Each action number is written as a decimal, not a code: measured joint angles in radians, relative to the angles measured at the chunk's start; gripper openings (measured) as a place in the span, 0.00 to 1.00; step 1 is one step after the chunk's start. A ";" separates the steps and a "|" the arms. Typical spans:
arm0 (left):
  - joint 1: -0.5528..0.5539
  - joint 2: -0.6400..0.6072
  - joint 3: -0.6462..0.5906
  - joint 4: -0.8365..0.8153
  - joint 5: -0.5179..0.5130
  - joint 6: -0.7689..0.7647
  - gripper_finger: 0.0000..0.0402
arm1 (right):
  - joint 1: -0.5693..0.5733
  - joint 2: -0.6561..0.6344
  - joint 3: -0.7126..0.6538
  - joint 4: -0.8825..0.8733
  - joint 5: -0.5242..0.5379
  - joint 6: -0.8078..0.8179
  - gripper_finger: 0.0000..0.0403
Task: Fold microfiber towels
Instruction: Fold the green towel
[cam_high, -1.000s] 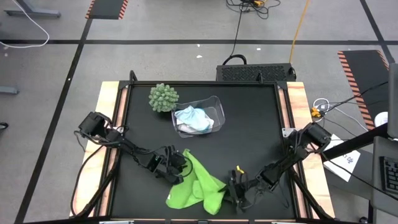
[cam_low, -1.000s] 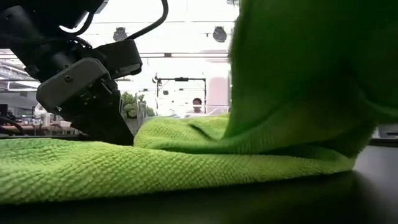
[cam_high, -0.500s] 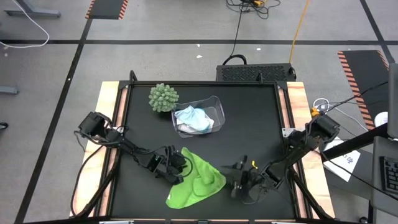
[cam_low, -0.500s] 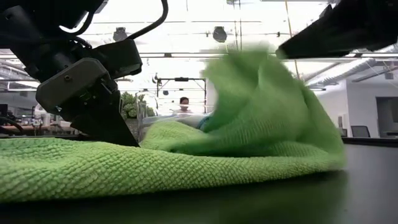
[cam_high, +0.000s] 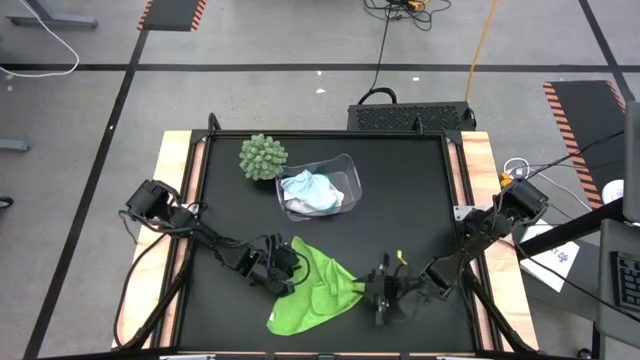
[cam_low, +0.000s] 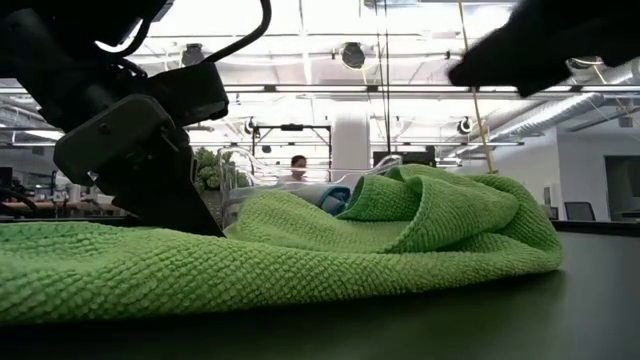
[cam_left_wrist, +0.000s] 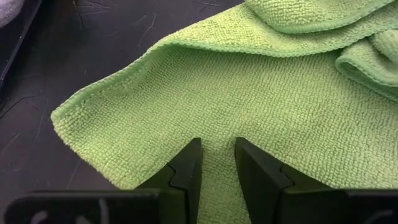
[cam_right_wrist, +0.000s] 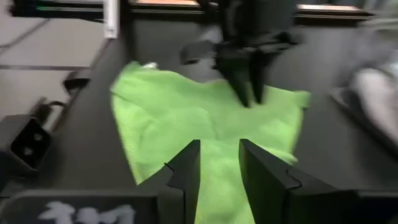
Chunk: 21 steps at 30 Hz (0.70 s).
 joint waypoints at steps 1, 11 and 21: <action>0.003 0.000 0.000 0.000 0.000 0.000 0.25 | -0.013 0.007 0.000 0.027 -0.041 -0.021 0.27; 0.010 0.000 0.000 0.002 0.001 0.014 0.25 | -0.141 0.043 0.000 -0.005 -0.272 0.054 0.43; 0.011 0.000 0.000 0.003 0.000 0.023 0.25 | -0.159 0.051 0.001 0.006 -0.384 0.054 0.43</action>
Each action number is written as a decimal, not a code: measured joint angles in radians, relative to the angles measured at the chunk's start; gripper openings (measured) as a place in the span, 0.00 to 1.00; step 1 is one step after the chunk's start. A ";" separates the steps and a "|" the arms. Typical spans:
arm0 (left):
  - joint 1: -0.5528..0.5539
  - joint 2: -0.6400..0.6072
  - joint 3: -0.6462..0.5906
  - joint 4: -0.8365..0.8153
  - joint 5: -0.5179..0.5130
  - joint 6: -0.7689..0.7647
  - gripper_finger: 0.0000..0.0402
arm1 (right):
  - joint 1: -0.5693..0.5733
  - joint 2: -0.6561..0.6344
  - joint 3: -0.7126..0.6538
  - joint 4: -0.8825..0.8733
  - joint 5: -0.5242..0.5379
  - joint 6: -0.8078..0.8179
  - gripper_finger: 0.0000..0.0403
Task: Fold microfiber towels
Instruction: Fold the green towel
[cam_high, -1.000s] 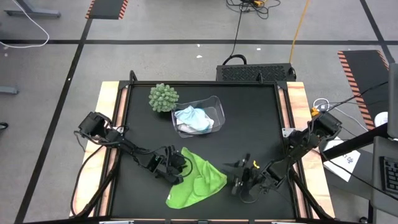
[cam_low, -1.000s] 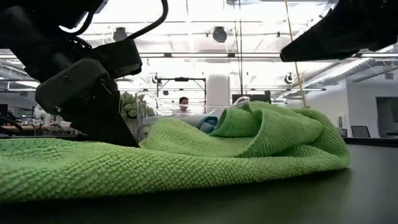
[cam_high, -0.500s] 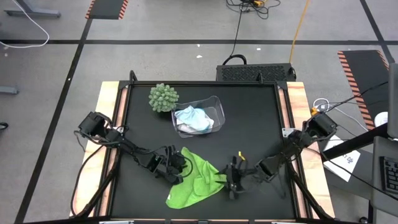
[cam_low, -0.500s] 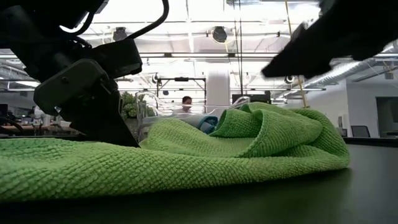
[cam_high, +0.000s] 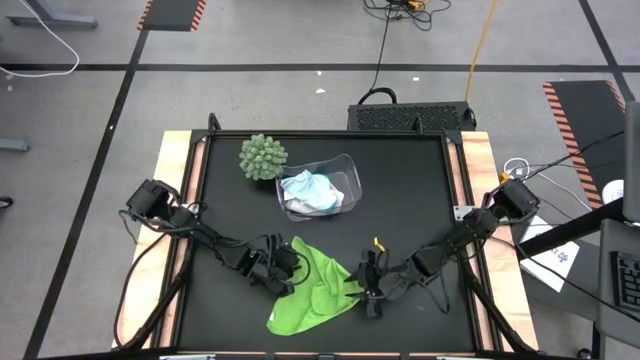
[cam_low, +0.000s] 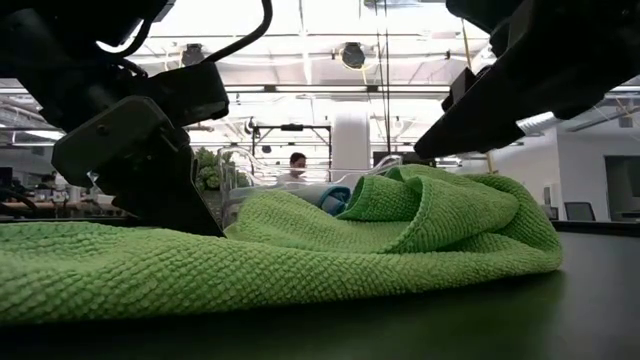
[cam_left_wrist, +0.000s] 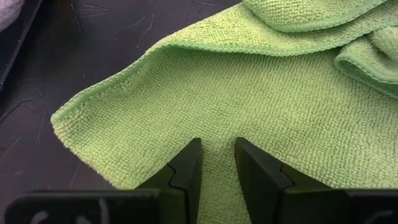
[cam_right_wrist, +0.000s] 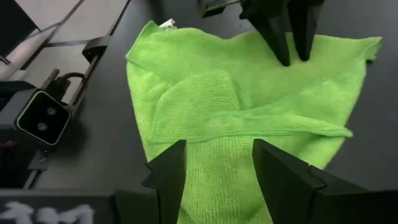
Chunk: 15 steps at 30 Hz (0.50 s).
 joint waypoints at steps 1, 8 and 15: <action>0.002 0.000 0.000 0.001 0.000 0.000 0.25 | 0.000 0.009 0.001 0.007 -0.001 -0.003 0.43; 0.013 0.000 0.000 0.010 0.007 0.014 0.25 | -0.018 0.076 0.008 0.008 -0.001 -0.007 0.43; 0.014 0.000 0.000 0.009 0.014 0.011 0.25 | -0.023 0.074 0.008 0.005 0.073 -0.032 0.24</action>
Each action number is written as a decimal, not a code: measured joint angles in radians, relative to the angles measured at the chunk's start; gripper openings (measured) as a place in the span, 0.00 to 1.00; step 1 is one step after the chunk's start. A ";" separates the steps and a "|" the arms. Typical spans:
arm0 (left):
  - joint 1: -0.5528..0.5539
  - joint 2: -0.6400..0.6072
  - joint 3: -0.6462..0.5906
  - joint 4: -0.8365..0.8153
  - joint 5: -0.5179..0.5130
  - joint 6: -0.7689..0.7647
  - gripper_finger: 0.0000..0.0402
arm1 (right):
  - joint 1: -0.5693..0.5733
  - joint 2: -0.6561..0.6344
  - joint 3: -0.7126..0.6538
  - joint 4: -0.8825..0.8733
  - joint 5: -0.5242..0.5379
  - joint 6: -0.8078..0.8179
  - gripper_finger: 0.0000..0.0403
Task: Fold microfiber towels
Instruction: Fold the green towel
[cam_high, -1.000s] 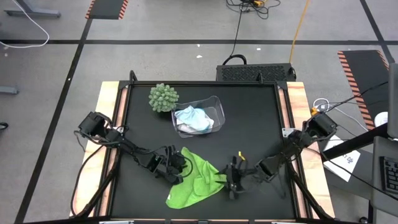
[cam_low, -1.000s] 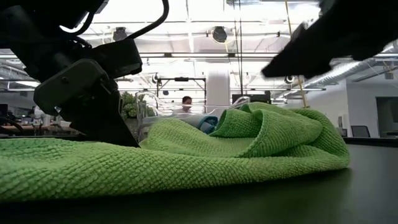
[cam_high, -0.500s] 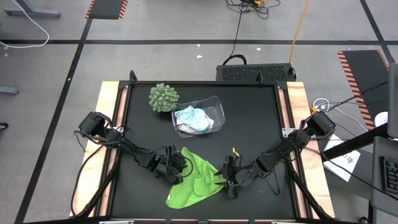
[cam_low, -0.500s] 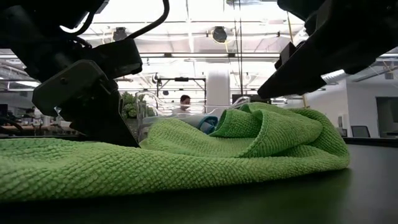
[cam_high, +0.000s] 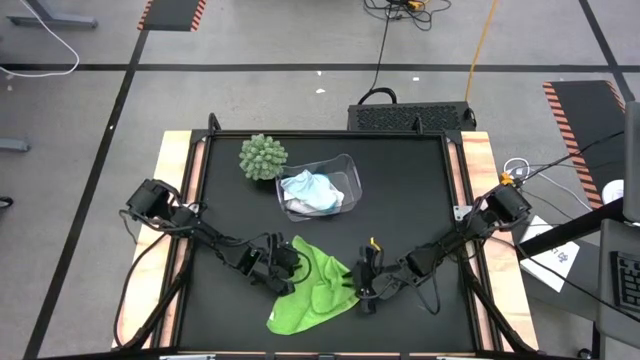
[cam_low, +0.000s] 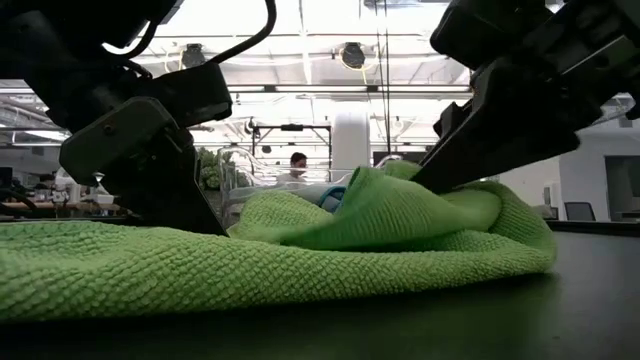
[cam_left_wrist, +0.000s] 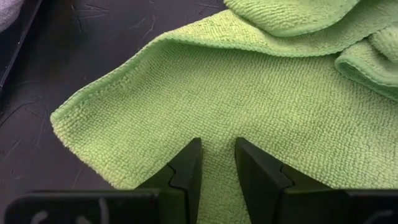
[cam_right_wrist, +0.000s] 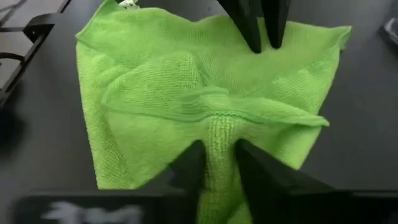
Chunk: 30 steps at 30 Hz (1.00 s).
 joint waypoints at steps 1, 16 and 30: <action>0.000 0.000 0.000 0.000 0.001 0.000 0.25 | 0.000 -0.003 0.000 -0.001 0.004 -0.003 0.17; -0.032 -0.005 0.004 -0.077 -0.006 -0.038 0.25 | 0.114 -0.291 0.000 -0.396 0.205 0.127 0.00; -0.032 -0.007 0.006 -0.088 0.007 -0.018 0.25 | 0.172 -0.350 -0.089 -0.622 0.087 0.512 0.04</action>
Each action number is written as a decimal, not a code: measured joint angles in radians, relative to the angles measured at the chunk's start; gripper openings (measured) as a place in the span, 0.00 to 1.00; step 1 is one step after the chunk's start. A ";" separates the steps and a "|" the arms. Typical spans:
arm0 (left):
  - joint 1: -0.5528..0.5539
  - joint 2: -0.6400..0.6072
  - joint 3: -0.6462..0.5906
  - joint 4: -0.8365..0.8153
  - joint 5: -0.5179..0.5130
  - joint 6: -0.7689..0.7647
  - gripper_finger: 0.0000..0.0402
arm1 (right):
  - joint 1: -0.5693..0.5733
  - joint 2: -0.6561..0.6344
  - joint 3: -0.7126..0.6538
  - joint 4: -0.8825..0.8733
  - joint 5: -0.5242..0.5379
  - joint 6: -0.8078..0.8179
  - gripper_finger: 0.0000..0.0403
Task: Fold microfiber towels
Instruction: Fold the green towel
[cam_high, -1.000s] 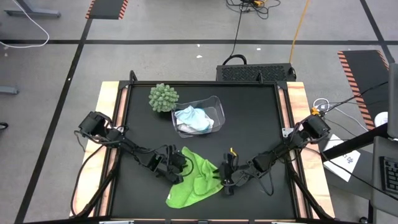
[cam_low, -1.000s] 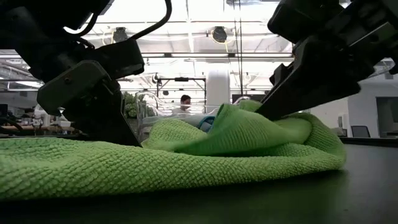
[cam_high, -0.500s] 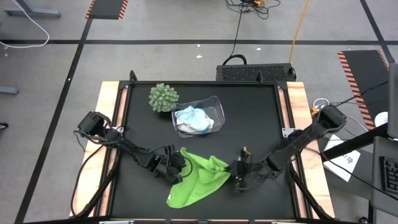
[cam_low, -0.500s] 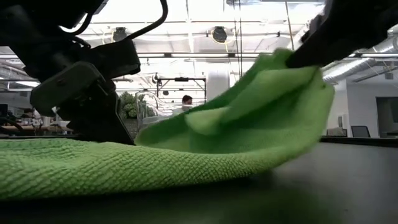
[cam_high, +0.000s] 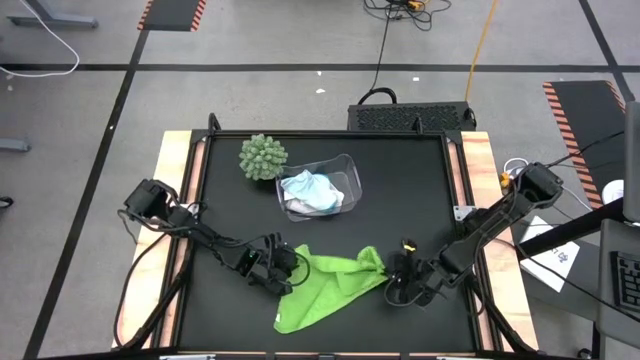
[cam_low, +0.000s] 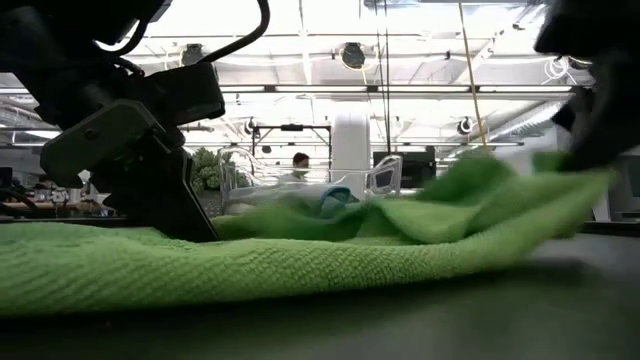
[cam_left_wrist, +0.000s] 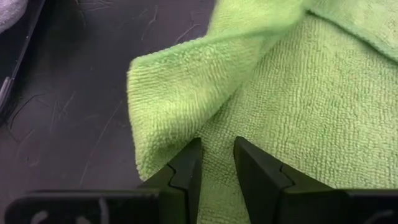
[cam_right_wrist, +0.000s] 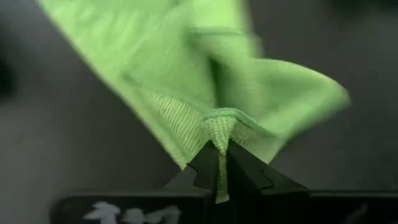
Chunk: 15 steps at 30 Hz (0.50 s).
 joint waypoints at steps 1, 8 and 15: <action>0.000 0.000 0.000 0.000 0.001 0.001 0.25 | 0.000 0.000 -0.020 0.038 -0.025 -0.007 0.06; 0.000 0.000 0.000 -0.001 0.002 -0.001 0.25 | 0.000 0.000 -0.148 0.280 -0.082 -0.019 0.22; 0.000 0.000 0.000 -0.006 0.009 -0.013 0.25 | 0.023 -0.001 -0.198 0.317 -0.079 0.109 0.35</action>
